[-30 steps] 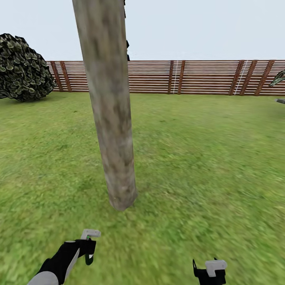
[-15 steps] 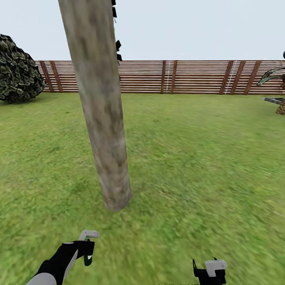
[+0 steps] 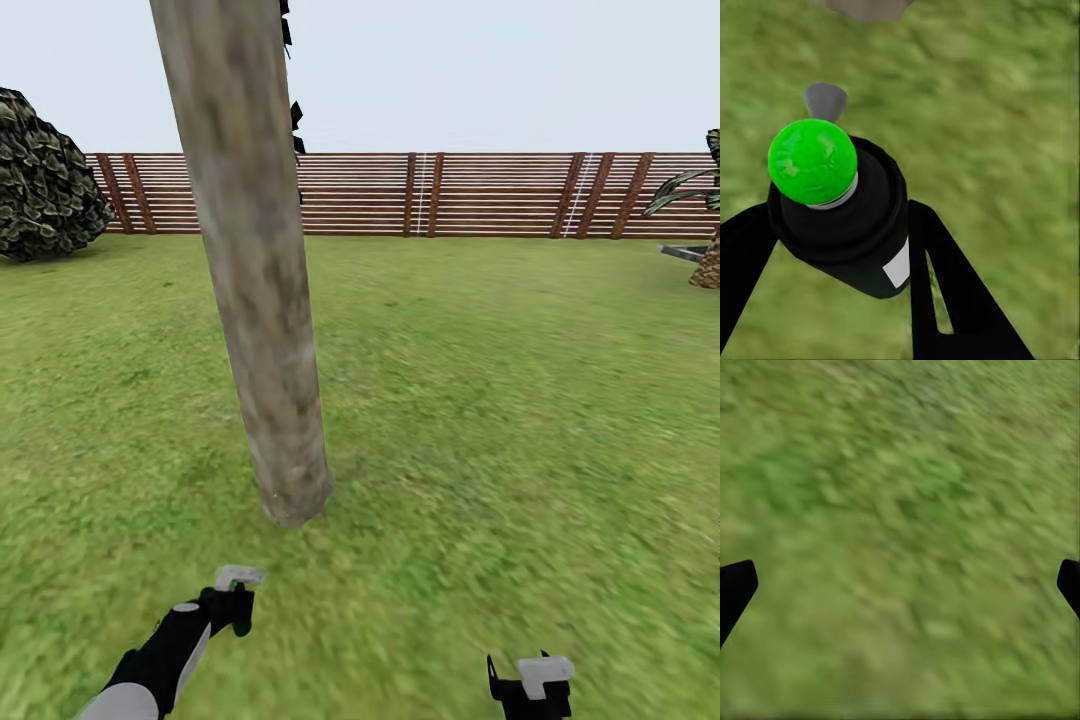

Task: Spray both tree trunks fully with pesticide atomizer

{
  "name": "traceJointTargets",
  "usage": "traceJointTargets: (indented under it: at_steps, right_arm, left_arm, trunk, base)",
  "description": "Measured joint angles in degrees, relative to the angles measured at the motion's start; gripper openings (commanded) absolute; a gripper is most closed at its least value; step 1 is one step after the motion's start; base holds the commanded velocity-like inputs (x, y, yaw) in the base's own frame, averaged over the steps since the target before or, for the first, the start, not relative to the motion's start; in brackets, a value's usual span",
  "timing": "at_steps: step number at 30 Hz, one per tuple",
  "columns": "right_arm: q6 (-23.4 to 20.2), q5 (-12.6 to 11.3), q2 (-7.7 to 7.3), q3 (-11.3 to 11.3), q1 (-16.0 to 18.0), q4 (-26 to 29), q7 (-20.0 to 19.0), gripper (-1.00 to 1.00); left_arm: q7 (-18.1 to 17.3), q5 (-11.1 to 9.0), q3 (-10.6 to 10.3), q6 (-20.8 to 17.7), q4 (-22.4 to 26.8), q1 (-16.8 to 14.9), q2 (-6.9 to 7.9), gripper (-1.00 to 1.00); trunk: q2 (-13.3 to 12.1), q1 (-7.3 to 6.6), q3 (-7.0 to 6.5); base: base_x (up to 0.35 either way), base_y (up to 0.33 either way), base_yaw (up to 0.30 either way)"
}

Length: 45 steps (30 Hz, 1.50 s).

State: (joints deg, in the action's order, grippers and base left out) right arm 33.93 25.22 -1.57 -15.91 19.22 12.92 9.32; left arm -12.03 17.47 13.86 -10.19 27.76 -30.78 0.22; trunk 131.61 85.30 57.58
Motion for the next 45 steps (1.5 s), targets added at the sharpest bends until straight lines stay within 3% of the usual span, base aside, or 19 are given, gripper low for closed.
traceJointTargets:
  at_steps: [3, 6, 9, 12, 13, 16, 19, 21, 24, 26, 27, 29, 31, 33, 35, 37, 39, 42, 45]
  right_arm:
    - [0.0, 0.0, -0.01, 0.0, 0.0, 0.0, 0.0, 1.0]
    - [0.0, 0.0, -0.01, 0.0, 0.0, 0.0, 0.0, 1.0]
    - [0.0, 0.0, -0.01, 0.0, 0.0, 0.0, 0.0, 1.0]
    - [0.0, -0.1, -0.01, 0.0, 0.0, 0.1, 0.1, 1.0]
    - [0.0, -0.1, -0.01, 0.0, 0.0, 0.1, 0.1, 1.0]
    - [0.0, -0.1, -0.01, 0.0, 0.0, 0.1, 0.1, 1.0]
    - [0.0, -0.2, -0.01, 0.0, 0.0, 0.1, 0.1, 1.0]
    - [0.0, -0.1, -0.01, 0.0, 0.0, 0.1, 0.2, 1.0]
    - [0.0, -0.1, -0.01, 0.0, 0.0, 0.1, 0.2, 1.0]
    - [0.0, -0.1, -0.01, 0.0, 0.0, 0.1, 0.2, 1.0]
    - [0.0, -0.1, -0.01, 0.0, 0.0, 0.1, 0.2, 1.0]
    - [0.0, -0.1, -0.01, 0.0, 0.0, 0.1, 0.2, 1.0]
    - [0.0, -0.1, -0.01, 0.0, 0.0, 0.1, 0.1, 1.0]
    - [0.0, -0.1, -0.01, 0.0, 0.0, 0.1, 0.1, 1.0]
    - [0.0, -0.1, -0.01, 0.0, 0.0, 0.1, 0.1, 1.0]
    - [0.0, -0.1, -0.01, 0.0, 0.0, 0.1, 0.1, 1.0]
    - [0.0, -0.1, -0.01, 0.0, 0.0, 0.1, 0.1, 1.0]
    - [0.0, -0.1, -0.01, 0.0, 0.0, 0.1, 0.1, 1.0]
    - [0.0, -0.1, -0.01, 0.0, 0.0, 0.1, 0.1, 1.0]
  left_arm:
    - [-0.2, 0.0, -0.1, -0.5, 0.0, -2.0, -2.34, -1.0]
    - [-0.1, 0.1, 0.0, -0.8, 0.0, -4.0, -2.74, -1.0]
    - [-0.2, 0.4, 0.3, -2.6, 0.0, -5.8, -1.27, -1.0]
    - [-0.3, 0.5, 0.3, -3.2, -0.1, -5.8, 3.07, -1.0]
    - [-0.3, 0.3, 0.1, -3.1, -0.2, -5.7, 3.31, -1.0]
    - [-0.5, 0.2, 0.0, -2.8, -0.3, -5.7, 2.11, -1.0]
    - [-0.5, 0.2, -0.2, -3.1, 0.1, -6.5, -0.34, -1.0]
    - [-0.4, 0.2, -0.3, -3.4, 0.8, -7.2, -0.53, -1.0]
    - [-0.3, 0.3, -0.2, -4.0, 1.8, -9.8, 0.41, -1.0]
    - [-0.4, 0.5, 0.0, -5.8, 1.9, -10.7, 2.46, -1.0]
    - [-0.7, 0.4, 0.0, -7.1, 1.9, -10.9, 4.26, -1.0]
    - [-2.0, 0.1, -0.2, -7.9, 2.0, -10.9, 5.21, -1.0]
    - [-2.4, 0.0, -0.4, -8.1, 2.0, -11.0, 4.43, -1.0]
    - [-2.6, 0.0, -0.6, -8.2, 2.1, -11.2, 0.38, -1.0]
    - [-2.6, 0.2, -0.7, -8.3, 2.4, -11.6, -1.02, -1.0]
    - [-2.6, 0.2, -0.6, -9.0, 2.7, -13.1, -1.44, -1.0]
    - [-2.6, 0.5, -0.5, -10.8, 3.0, -14.1, -0.88, -1.0]
    - [-2.6, 0.7, -0.5, -12.3, 4.1, -14.9, 2.3, -1.0]
    - [-2.6, 0.3, -0.6, -12.4, 4.3, -14.7, 3.28, -1.0]
  trunk:
    - [0.0, 0.0, -0.01]
    - [0.0, 0.0, -0.01]
    - [0.0, 0.0, 0.0]
    - [0.0, 0.0, 0.0]
    - [0.0, 0.0, 0.0]
    - [0.0, 0.0, 0.0]
    - [0.0, 0.0, 0.0]
    - [0.0, 0.0, 0.0]
    - [0.0, 0.0, 0.0]
    - [0.0, 0.0, 0.0]
    - [0.0, 0.0, 0.0]
    - [0.0, 0.0, 0.0]
    - [0.0, 0.0, 0.0]
    - [0.0, 0.0, 0.0]
    - [0.0, 0.0, 0.0]
    - [0.0, 0.0, -0.01]
    - [0.0, 0.0, 0.0]
    - [0.0, 0.0, 0.0]
    - [0.0, 0.0, 0.0]
  base:
    - [-0.001, 0.0, 0.0]
    - [0.0, 0.0, 0.0]
    - [0.0, 0.0, 0.0]
    - [-0.016, 0.0, -0.003]
    - [-0.145, 0.0, -0.056]
    - [-0.218, 0.0, -0.146]
    - [-0.041, 0.0, -0.034]
    - [-0.009, 0.0, -0.007]
    - [-0.001, 0.0, -0.001]
    - [0.0, 0.0, 0.0]
    - [0.0, 0.0, 0.0]
    - [0.0, 0.0, 0.0]
    - [0.0, 0.0, 0.0]
    - [0.0, 0.0, 0.0]
    - [0.0, 0.0, 0.0]
    - [0.0, 0.0, 0.0]
    - [0.0, 0.0, 0.0]
    - [0.0, 0.0, 0.0]
    - [0.0, 0.0, 0.0]
